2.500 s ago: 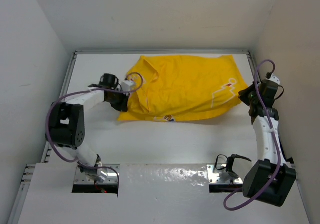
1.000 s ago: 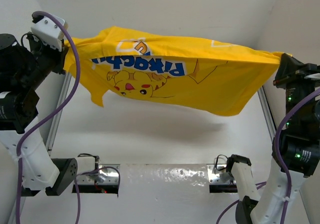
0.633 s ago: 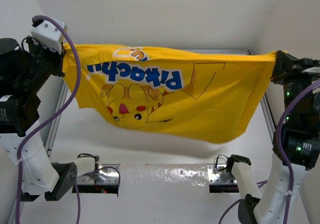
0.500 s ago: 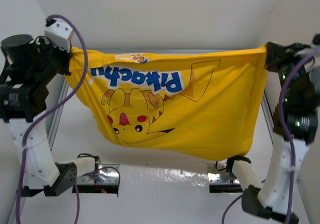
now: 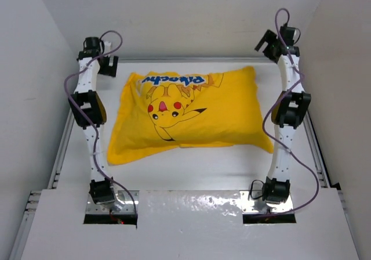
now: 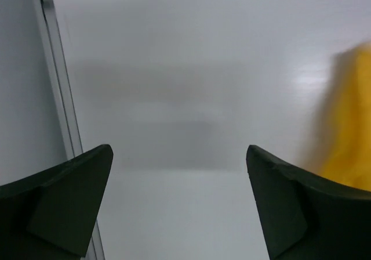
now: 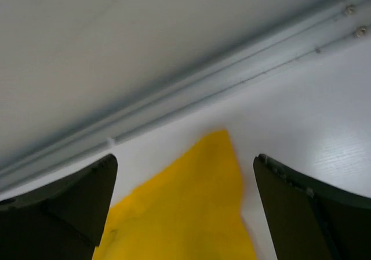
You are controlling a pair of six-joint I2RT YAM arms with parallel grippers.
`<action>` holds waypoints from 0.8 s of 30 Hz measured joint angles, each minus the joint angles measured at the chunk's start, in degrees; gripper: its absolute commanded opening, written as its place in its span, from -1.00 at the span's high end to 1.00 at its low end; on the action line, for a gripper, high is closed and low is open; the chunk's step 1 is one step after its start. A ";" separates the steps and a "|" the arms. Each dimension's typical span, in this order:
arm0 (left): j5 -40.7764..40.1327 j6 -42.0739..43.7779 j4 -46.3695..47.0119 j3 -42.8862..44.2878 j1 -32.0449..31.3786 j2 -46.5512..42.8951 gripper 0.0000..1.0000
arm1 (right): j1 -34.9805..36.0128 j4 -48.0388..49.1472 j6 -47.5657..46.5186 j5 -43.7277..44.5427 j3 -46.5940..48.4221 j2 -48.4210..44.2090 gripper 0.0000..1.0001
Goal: Put the pillow into the pillowcase
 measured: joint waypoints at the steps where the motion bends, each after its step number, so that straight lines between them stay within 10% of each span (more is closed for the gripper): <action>1: -1.16 -0.68 0.92 0.04 1.36 2.49 -1.00 | 0.00 -1.68 0.02 1.16 1.31 2.78 -0.98; 7: -2.01 -2.95 4.33 -30.53 7.93 -12.98 -0.99 | 0.46 1.01 -2.99 6.62 -42.86 -20.83 -0.98; 14: 2.16 -4.81 7.15 -24.20 8.24 -28.70 -0.99 | 1.60 2.40 -9.42 7.32 -43.36 -42.25 -0.98; 24: 7.02 -3.13 6.62 -52.68 8.31 -47.30 -0.99 | 0.50 1.95 -12.83 6.78 -77.35 -64.74 -0.98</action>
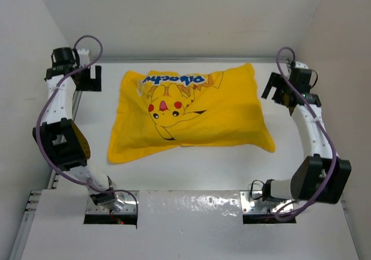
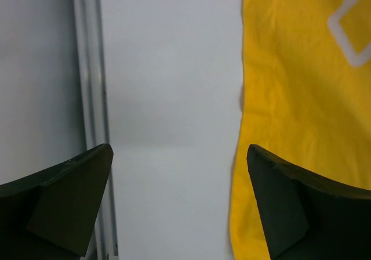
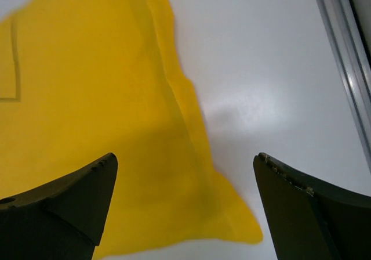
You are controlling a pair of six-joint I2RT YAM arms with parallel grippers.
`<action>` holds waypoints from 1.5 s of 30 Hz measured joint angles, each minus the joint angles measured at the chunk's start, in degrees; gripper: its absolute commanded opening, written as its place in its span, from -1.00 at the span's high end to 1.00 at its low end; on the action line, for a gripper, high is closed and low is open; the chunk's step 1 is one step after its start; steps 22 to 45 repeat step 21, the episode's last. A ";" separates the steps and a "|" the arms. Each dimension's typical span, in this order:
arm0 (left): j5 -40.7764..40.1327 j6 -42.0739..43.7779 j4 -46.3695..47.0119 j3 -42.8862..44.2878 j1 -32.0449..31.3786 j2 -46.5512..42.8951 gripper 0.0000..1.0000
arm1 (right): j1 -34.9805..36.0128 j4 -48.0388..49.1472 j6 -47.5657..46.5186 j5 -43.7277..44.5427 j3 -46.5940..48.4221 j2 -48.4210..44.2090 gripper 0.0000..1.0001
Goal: Put the pillow into the pillowcase
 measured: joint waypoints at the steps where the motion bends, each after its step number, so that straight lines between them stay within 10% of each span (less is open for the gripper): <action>1: 0.11 0.48 -0.31 -3.32 0.00 -1.46 -0.99 | -0.24 0.09 0.04 -0.02 -3.32 -1.86 -0.98; 14: 0.33 0.20 1.44 -28.39 0.00 -12.94 -0.99 | -0.74 8.50 16.68 13.57 -26.12 -19.54 -0.98; 45: 2.47 -1.25 2.56 -29.20 0.00 -12.87 -0.99 | -0.83 9.84 19.43 15.41 -27.56 -19.58 -0.98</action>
